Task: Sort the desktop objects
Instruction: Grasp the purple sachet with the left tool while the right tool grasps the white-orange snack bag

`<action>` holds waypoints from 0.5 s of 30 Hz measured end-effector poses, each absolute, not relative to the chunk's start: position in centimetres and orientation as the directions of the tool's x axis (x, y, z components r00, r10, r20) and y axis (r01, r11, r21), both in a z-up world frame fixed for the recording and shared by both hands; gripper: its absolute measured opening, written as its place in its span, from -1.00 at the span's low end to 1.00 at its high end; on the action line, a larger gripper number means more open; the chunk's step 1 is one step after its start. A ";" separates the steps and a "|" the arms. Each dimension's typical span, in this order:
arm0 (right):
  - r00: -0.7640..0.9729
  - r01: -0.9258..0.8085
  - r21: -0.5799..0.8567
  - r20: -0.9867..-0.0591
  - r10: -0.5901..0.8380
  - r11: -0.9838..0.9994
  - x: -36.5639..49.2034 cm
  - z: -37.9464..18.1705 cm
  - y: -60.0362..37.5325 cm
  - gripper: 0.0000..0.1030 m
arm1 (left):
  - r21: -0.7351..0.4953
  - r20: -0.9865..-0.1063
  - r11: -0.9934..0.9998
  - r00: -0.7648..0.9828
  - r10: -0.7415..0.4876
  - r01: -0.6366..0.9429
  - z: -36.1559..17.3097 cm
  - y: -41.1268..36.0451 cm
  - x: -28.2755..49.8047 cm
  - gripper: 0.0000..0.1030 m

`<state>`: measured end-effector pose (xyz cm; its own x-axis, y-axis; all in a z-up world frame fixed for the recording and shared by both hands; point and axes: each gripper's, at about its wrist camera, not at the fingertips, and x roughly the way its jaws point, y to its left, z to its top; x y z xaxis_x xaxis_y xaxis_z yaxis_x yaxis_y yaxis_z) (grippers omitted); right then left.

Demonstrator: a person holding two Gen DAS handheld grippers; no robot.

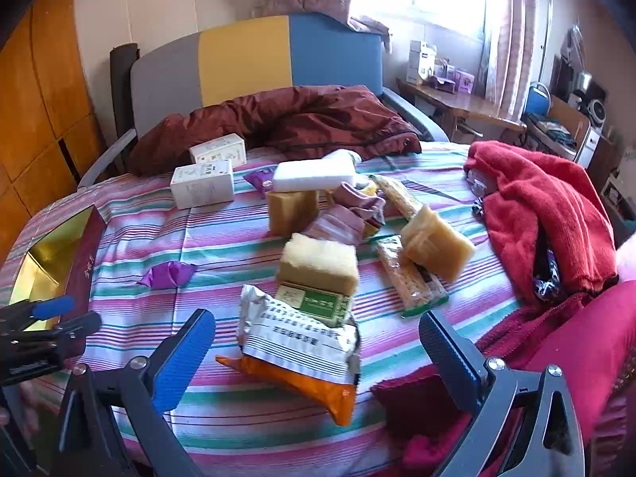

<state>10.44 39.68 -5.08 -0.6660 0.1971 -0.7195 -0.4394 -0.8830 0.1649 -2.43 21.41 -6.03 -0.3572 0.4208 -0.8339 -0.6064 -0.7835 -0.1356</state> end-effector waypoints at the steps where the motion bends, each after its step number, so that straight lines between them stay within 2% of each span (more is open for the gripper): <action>1: -0.668 -0.440 0.179 -0.720 0.187 -0.880 10.6 -5.0 40.1 1.00 | -0.136 -0.834 -0.771 -0.348 0.428 -0.623 -6.2 22.0 -2.5 0.43; 10: -0.687 -0.435 0.312 -0.721 0.088 -0.845 11.7 -4.8 42.9 1.00 | -0.099 -0.847 -0.706 -0.312 0.429 -0.701 -8.1 25.8 -4.4 0.41; 15: -0.663 -0.403 0.325 -0.748 0.028 -0.855 10.2 -6.5 41.7 1.00 | -0.171 -0.855 -0.685 -0.238 0.461 -0.708 -9.3 27.1 -5.8 0.32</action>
<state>10.15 41.70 -6.53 -0.6632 0.0282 -0.7479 -0.4030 -0.8555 0.3252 -5.81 27.08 -9.26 -0.2384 0.4606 -0.8550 -0.7085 -0.6846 -0.1713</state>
